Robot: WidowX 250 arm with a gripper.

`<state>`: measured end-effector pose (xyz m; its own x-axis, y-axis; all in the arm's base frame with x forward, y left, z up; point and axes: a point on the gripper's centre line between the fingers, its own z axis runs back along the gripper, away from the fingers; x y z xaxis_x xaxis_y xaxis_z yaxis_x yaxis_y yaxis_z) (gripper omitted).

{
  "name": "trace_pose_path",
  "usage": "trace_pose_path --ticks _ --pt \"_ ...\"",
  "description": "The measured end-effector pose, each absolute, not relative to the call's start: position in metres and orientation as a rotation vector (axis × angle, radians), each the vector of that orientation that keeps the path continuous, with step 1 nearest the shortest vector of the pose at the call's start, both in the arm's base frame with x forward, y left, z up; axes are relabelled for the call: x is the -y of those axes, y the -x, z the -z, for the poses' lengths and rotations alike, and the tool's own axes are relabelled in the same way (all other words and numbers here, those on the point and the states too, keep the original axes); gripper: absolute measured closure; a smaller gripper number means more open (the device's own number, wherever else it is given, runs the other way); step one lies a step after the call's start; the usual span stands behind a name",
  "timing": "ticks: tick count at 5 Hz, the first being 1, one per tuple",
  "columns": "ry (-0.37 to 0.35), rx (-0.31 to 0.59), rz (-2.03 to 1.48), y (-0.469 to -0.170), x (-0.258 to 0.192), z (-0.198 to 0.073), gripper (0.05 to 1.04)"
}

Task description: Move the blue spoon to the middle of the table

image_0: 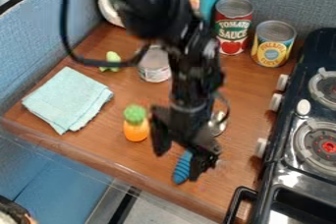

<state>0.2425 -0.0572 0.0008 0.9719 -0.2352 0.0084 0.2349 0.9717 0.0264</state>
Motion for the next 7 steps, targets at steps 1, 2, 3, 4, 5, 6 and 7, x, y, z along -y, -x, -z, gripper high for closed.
trace_pose_path --ticks 1,2,3,4,5,6,7 --pt "-0.019 -0.014 0.237 -0.239 0.067 0.021 0.084" --pt "-0.006 0.004 0.202 -0.245 0.070 0.025 0.140" --pt "0.003 0.029 0.200 -0.252 0.072 0.022 0.426" --pt "0.007 0.041 0.192 -0.254 0.068 0.012 0.680" --pt "0.010 0.082 0.191 -0.260 0.061 -0.005 0.693" --pt "0.028 0.122 0.152 -0.270 0.051 -0.023 0.693" --pt "0.053 0.173 0.126 -0.278 0.035 -0.048 0.693"
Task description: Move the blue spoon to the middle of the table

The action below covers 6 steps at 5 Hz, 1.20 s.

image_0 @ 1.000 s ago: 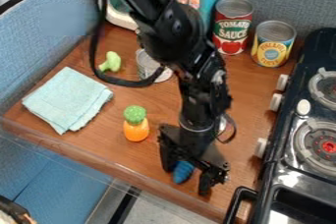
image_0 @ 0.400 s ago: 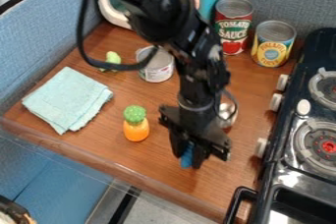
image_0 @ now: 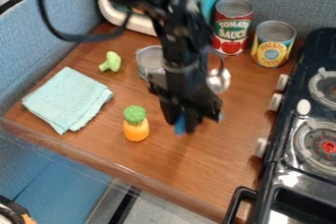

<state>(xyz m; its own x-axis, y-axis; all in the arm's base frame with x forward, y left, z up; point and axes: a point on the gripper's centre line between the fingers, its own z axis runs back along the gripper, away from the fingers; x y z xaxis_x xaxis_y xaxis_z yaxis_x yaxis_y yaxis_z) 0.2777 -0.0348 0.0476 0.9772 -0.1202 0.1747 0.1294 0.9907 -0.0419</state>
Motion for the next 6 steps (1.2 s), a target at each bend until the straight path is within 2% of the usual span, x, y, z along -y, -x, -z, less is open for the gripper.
trace_pose_path --ticks 1,2,4,6 --pt "0.028 0.195 0.069 -0.281 -0.004 -0.065 0.693" --pt "0.011 0.208 -0.012 -0.282 -0.049 -0.070 0.693" --pt "-0.010 0.218 -0.146 -0.297 -0.113 -0.070 0.693" --pt "-0.047 0.185 -0.194 -0.302 -0.151 -0.057 0.693"
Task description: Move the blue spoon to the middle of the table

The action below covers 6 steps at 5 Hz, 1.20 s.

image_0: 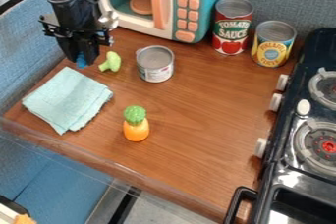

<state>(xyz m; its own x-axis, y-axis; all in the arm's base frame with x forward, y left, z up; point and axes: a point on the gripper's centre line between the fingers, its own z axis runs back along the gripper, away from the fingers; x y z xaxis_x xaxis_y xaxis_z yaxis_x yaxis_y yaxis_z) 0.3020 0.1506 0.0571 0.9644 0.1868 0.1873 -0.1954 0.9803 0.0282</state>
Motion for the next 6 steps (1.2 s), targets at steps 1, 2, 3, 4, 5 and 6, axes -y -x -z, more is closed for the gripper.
trace_pose_path --ticks 1,2,3,4,5,6 --pt "-0.059 0.145 -0.200 -0.305 -0.159 -0.038 0.693" --pt "-0.069 0.115 -0.176 -0.309 -0.161 -0.025 0.693" --pt "-0.082 0.118 -0.127 -0.317 -0.148 -0.022 0.693" --pt "-0.109 0.129 -0.085 -0.326 -0.136 -0.021 0.693" --pt "-0.141 0.136 -0.051 -0.336 -0.125 -0.018 0.693" --pt "-0.158 0.098 -0.024 -0.344 -0.116 -0.001 0.693"
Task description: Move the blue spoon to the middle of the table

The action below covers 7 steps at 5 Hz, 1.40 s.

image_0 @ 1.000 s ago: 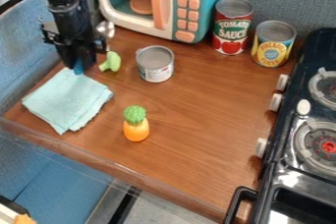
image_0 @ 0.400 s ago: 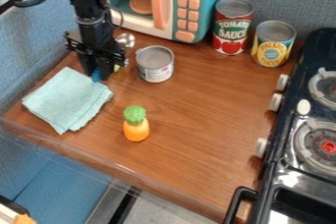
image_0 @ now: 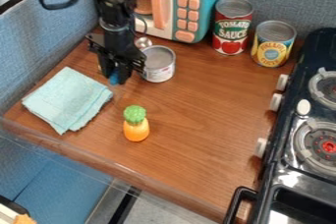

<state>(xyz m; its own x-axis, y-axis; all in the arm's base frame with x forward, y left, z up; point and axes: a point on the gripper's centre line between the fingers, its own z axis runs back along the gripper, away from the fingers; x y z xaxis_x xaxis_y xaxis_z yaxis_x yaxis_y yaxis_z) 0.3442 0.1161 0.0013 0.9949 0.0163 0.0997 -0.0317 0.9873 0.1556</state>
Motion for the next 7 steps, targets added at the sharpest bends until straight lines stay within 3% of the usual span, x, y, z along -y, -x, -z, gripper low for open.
trace_pose_path --ticks 1,5,7 --pt "-0.166 0.053 0.006 -0.350 -0.108 0.015 0.693" --pt "-0.031 0.037 0.133 -0.350 0.012 0.006 0.693" --pt "0.000 0.028 0.125 -0.346 0.037 0.006 0.693"
